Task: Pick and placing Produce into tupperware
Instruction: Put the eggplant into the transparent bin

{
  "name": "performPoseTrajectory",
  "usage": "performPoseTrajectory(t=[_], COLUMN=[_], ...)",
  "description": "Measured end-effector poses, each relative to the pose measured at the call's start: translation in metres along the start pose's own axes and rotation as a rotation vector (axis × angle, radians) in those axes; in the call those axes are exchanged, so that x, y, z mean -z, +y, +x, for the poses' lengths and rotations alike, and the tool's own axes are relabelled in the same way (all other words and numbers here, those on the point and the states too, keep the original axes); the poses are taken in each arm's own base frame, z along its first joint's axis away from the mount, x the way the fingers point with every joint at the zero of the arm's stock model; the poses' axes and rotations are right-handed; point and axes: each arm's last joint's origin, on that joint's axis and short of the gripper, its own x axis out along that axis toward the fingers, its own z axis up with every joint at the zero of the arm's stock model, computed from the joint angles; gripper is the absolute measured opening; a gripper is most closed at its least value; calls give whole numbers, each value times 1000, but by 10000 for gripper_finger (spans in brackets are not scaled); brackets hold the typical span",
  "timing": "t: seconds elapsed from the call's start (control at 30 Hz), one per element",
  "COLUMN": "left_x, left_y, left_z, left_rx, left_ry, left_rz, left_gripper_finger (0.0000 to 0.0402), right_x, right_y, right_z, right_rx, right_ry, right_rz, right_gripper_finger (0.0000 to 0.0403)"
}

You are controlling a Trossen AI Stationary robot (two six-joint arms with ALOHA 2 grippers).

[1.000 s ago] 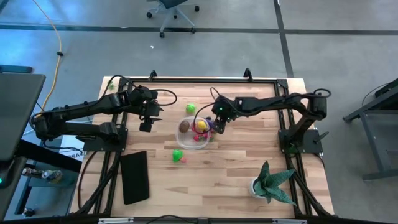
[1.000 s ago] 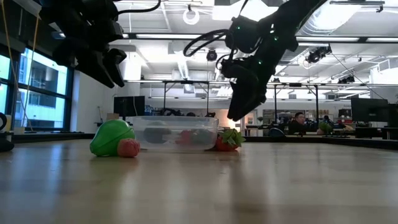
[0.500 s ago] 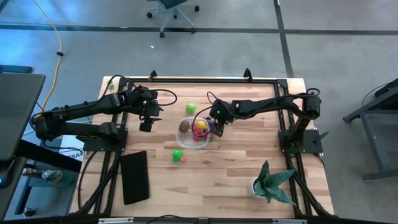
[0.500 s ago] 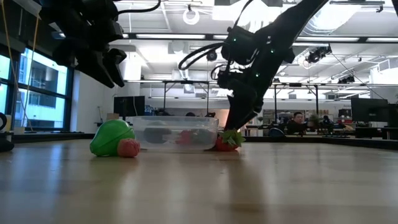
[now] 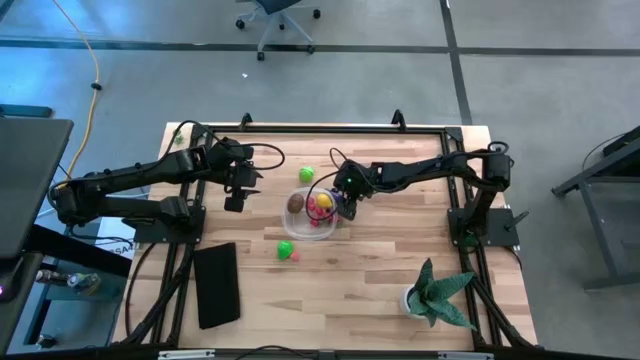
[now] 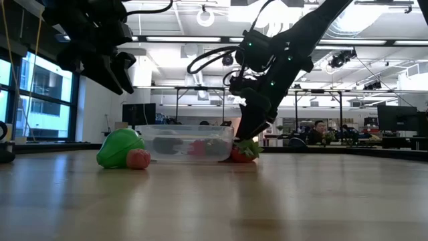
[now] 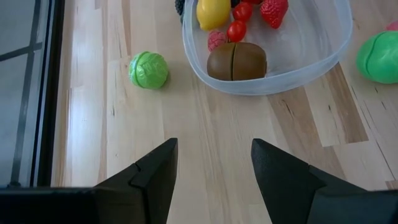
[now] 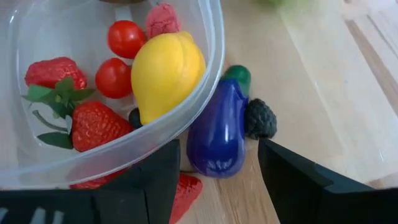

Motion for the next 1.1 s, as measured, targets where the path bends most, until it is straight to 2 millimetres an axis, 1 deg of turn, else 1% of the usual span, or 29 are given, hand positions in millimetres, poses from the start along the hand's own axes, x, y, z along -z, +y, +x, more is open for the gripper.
performPoseTrajectory(t=[0.17,0.63,0.8,1.1], left_x=[0,0,0,0], left_y=[0,0,0,0], left_z=[0,0,0,0], left_rx=[0,0,0,0], left_ry=[-1,0,-1,0], left_rz=[0,0,0,0], left_gripper_finger=[193,193,193,193], right_x=[0,2,3,2], right_y=[6,6,6,6], right_z=[6,14,20,22], right_rx=[5,24,26,29], right_ry=[-15,-9,-19,-33], right_rz=[-31,-49,-56,-74], right_gripper_finger=[207,207,207,207])
